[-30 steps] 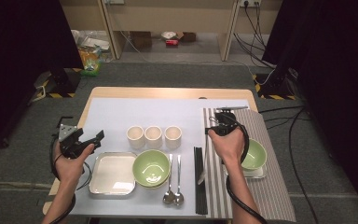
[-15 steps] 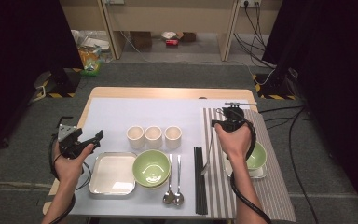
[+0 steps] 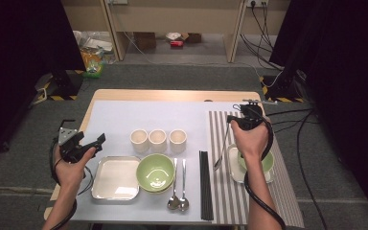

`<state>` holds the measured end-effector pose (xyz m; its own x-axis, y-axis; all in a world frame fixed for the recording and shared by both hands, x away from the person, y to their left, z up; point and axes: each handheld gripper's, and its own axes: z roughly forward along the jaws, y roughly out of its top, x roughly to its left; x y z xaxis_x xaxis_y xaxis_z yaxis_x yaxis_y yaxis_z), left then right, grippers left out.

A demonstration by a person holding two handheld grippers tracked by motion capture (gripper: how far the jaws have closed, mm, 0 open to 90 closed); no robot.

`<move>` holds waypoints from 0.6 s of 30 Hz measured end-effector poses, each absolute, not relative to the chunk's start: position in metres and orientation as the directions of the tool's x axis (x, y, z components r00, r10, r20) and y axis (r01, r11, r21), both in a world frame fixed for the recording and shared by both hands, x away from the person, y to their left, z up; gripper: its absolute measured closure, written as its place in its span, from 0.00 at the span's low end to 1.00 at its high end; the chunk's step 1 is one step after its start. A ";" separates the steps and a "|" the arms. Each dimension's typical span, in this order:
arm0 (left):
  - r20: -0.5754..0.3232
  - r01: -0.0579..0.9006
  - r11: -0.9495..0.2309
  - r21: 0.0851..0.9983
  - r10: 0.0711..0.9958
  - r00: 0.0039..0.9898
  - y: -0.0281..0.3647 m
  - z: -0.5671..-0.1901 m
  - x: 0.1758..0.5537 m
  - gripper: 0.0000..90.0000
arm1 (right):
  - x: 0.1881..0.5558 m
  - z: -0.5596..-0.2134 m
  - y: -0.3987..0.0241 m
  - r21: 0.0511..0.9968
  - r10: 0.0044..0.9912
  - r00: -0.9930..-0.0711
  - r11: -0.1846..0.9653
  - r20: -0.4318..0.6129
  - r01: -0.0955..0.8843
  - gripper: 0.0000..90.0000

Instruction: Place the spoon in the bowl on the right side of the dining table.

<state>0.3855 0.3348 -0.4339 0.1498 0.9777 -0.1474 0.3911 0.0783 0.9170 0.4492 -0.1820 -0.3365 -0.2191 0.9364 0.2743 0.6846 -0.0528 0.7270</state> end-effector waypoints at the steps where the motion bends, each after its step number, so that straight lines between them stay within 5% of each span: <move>1: -0.147 0.392 0.078 0.917 0.978 0.150 0.335 -0.434 0.386 0.13 | 0.449 -0.335 -0.183 0.728 0.935 -0.216 -0.060 0.280 0.682 1.00; 18: -0.148 0.392 0.079 0.917 0.978 0.148 0.335 -0.434 0.385 0.14 | 0.452 -0.316 -0.204 0.787 0.947 -0.186 -0.099 0.263 0.609 1.00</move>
<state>0.3855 0.3350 -0.4340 0.1477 0.9779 -0.1479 0.3918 0.0794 0.9166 0.4521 -0.2041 -0.3155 -0.1856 0.9468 0.2630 0.6088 -0.0992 0.7871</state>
